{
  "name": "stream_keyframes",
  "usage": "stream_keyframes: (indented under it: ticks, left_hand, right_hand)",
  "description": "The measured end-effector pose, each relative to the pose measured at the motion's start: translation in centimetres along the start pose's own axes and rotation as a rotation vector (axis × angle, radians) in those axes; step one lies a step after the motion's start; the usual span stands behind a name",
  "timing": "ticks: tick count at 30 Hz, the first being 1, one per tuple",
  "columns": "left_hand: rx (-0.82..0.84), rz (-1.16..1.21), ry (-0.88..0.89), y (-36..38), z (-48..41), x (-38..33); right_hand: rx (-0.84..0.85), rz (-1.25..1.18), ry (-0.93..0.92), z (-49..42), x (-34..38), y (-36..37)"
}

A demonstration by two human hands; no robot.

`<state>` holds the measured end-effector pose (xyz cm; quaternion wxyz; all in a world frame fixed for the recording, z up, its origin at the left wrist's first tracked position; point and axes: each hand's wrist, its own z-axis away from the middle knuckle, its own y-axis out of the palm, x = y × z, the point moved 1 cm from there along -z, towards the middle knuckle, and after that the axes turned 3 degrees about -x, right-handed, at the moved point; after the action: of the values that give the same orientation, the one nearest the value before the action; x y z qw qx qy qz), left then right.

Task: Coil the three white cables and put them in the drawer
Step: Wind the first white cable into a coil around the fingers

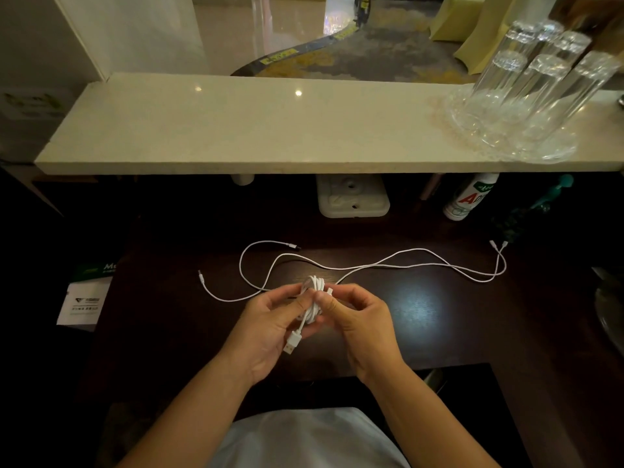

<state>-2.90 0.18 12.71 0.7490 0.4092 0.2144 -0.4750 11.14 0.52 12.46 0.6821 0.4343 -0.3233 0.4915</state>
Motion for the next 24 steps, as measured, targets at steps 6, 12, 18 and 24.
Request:
stream_keyframes:
  ticks: [6,12,18,24]
  left_hand:
    - [-0.078,0.016,0.016,0.1,-0.2,0.7]
    - [-0.055,0.030,-0.020,0.1,-0.2,0.7]
    - [0.056,-0.049,0.022,0.4,0.0,0.9]
    - [0.033,-0.221,0.103,0.3,0.4,1.1]
  right_hand:
    - [-0.071,-0.007,0.047,0.2,-0.3,-0.2]
    - [0.018,0.129,-0.070,1.1,0.7,-0.7]
    - [0.044,0.233,-0.186,1.3,0.7,-1.1]
    - [0.140,0.293,-0.194,1.0,0.5,-1.4]
